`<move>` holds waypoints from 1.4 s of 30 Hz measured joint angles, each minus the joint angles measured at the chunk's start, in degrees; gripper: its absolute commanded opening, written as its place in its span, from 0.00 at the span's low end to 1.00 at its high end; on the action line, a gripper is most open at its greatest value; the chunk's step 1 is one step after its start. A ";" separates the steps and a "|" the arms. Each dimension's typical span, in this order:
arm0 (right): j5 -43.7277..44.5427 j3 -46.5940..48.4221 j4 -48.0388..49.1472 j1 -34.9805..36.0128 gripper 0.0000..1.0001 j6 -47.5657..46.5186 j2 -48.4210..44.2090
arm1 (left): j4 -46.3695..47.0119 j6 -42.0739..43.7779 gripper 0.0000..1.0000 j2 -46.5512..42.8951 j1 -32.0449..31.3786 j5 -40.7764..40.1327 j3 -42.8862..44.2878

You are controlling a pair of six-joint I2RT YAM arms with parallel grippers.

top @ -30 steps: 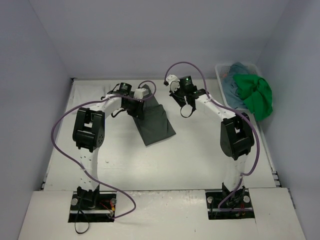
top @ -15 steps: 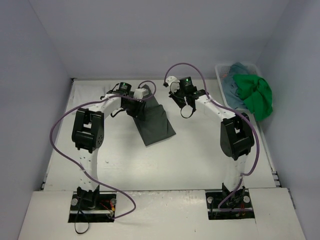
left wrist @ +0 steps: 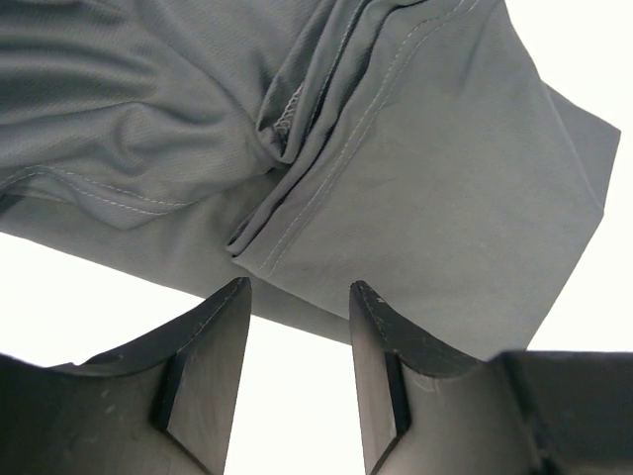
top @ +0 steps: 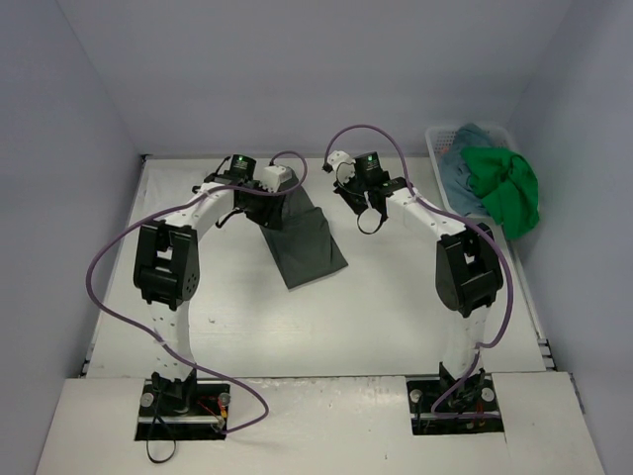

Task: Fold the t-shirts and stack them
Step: Fold the tshirt

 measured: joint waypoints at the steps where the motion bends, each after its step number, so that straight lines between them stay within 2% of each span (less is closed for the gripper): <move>1: -0.04 0.00 0.00 0.00 0.00 -0.02 0.00 | -0.07 0.24 0.41 0.02 0.04 -0.26 0.00; 6: -0.44 -0.31 -0.07 0.00 0.00 -0.02 0.00 | -0.46 0.87 0.45 0.98 0.20 -1.38 0.57; 19: -1.18 -0.83 -0.42 0.00 0.00 -0.04 0.00 | -1.55 1.68 0.44 7.32 0.24 -1.73 2.58; 24: -1.40 -0.96 -0.63 0.00 0.00 -0.07 0.00 | -1.84 1.70 0.33 8.24 0.24 -1.49 3.67; 29: -1.49 -0.96 -0.72 0.26 0.00 -0.07 0.00 | -2.10 1.75 0.05 8.24 0.24 -1.07 3.76; 31: -1.49 -0.96 -0.74 0.31 0.00 -0.07 0.00 | -2.21 1.81 0.00 8.24 0.24 -0.81 3.76; 42: -1.70 -1.16 -0.87 0.46 0.00 -0.24 0.00 | -2.32 1.90 0.00 7.06 0.50 -0.70 3.50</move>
